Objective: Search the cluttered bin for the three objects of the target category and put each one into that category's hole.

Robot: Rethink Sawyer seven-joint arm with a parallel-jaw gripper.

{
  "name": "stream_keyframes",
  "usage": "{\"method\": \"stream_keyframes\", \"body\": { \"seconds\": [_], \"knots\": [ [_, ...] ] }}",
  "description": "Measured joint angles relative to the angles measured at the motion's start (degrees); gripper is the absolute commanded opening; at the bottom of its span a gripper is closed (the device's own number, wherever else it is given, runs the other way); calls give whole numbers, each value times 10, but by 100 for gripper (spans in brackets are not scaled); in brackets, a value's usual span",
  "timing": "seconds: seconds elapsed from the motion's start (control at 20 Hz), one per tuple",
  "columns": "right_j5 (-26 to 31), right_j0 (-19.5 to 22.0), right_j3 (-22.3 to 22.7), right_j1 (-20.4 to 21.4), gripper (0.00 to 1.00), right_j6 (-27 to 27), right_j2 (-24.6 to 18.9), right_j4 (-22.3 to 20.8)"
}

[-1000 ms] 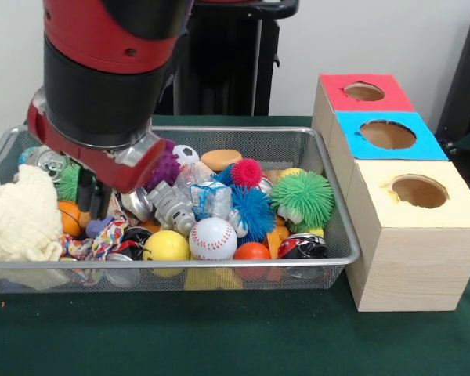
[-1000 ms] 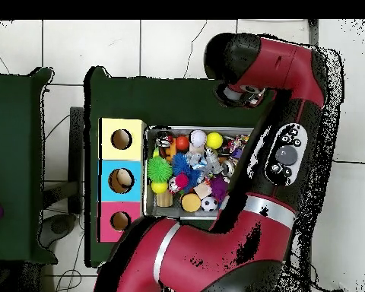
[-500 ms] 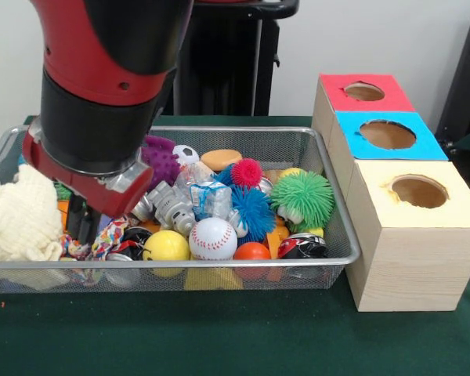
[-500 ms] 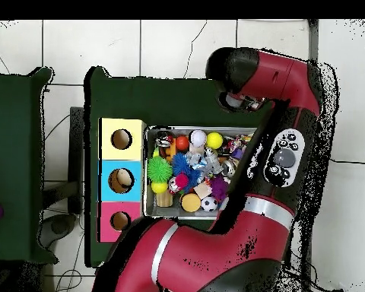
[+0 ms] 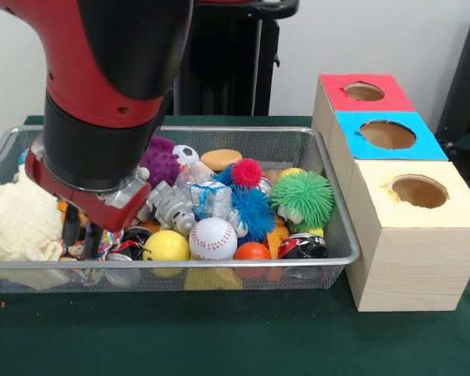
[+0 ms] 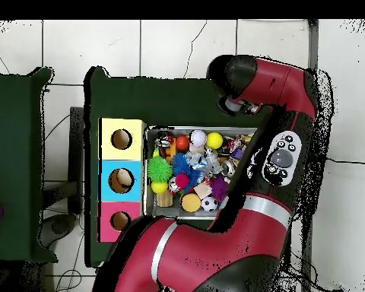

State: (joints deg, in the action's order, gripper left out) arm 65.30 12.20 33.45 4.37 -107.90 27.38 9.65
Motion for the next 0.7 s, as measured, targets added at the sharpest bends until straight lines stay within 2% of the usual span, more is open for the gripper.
{"method": "stream_keyframes", "body": {
  "seconds": [0.7],
  "knots": [
    [0,-4,0,-6,100,0,1,0]
  ]
}}
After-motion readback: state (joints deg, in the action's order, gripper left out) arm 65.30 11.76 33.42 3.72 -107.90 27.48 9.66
